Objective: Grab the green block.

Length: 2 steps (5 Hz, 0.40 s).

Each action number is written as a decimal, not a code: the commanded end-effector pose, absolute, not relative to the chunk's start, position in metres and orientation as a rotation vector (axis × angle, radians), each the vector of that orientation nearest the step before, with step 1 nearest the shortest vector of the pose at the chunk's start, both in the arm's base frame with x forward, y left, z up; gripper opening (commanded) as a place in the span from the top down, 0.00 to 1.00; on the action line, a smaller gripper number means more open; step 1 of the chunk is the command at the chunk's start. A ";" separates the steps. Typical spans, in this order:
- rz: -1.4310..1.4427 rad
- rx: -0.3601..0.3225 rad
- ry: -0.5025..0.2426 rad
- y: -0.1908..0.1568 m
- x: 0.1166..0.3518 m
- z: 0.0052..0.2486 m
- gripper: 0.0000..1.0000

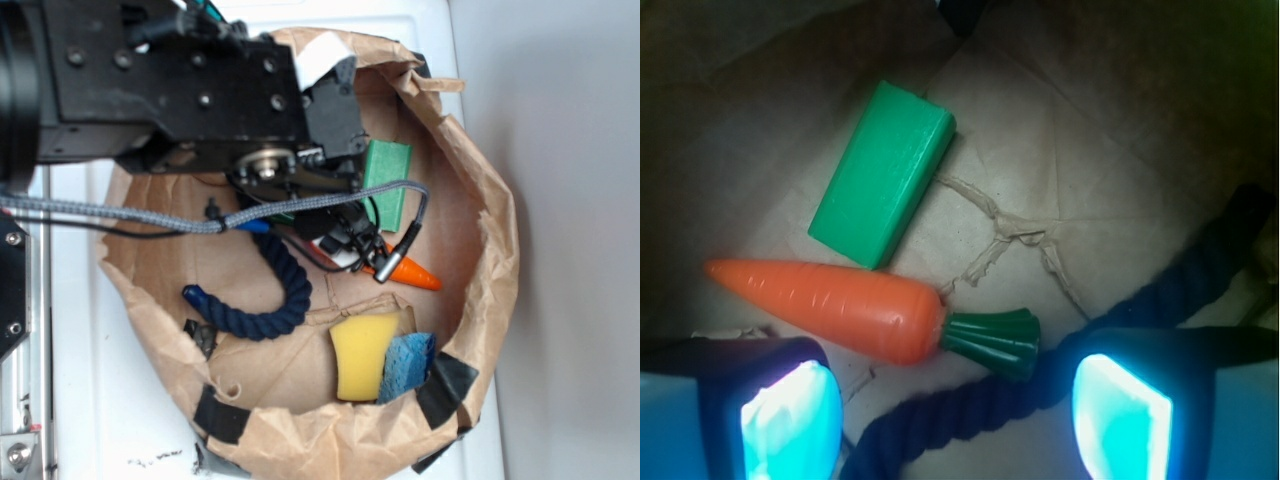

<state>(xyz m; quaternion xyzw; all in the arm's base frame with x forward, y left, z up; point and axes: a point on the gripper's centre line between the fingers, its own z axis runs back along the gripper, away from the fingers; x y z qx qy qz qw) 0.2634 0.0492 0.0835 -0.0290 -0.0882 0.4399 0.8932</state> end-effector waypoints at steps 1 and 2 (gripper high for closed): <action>0.976 -0.098 -0.337 0.057 0.271 0.080 0.00; 0.962 -0.103 -0.365 0.050 0.282 0.067 0.00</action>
